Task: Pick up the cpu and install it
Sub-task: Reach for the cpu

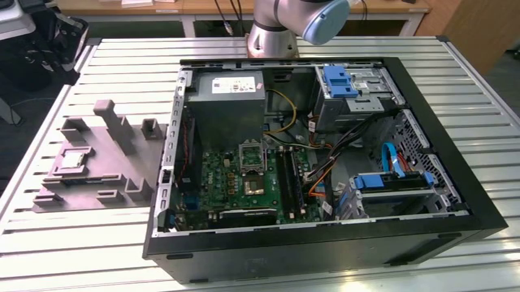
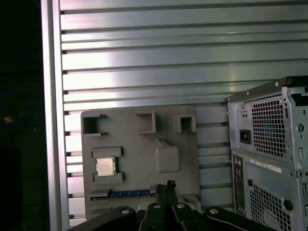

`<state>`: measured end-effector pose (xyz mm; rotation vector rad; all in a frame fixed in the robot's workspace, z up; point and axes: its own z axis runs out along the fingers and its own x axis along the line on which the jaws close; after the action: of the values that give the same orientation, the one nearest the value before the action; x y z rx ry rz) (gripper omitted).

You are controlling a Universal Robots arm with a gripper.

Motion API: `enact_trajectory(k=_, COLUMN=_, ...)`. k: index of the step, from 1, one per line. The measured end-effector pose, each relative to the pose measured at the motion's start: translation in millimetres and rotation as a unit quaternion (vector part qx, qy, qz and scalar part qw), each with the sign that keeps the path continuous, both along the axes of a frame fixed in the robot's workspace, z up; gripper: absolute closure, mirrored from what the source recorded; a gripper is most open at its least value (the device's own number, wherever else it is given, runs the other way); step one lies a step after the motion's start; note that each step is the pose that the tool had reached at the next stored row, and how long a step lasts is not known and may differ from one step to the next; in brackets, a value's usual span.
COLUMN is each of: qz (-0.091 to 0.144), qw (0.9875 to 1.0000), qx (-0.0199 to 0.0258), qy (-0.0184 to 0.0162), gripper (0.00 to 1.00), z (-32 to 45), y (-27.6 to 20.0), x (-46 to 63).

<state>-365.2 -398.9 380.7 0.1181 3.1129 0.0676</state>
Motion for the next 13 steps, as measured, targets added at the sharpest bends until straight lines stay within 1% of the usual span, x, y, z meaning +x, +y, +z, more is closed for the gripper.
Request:
enact_trajectory(k=5, qz=0.000, qw=1.0000, qx=0.0000, qy=0.0000, gripper=0.89, z=0.0, y=0.0, x=-2.3)
enact_trajectory(k=13, qz=0.000, qw=1.0000, qx=0.0000, qy=0.0000, gripper=0.89, z=0.0, y=0.0, x=-9.9)
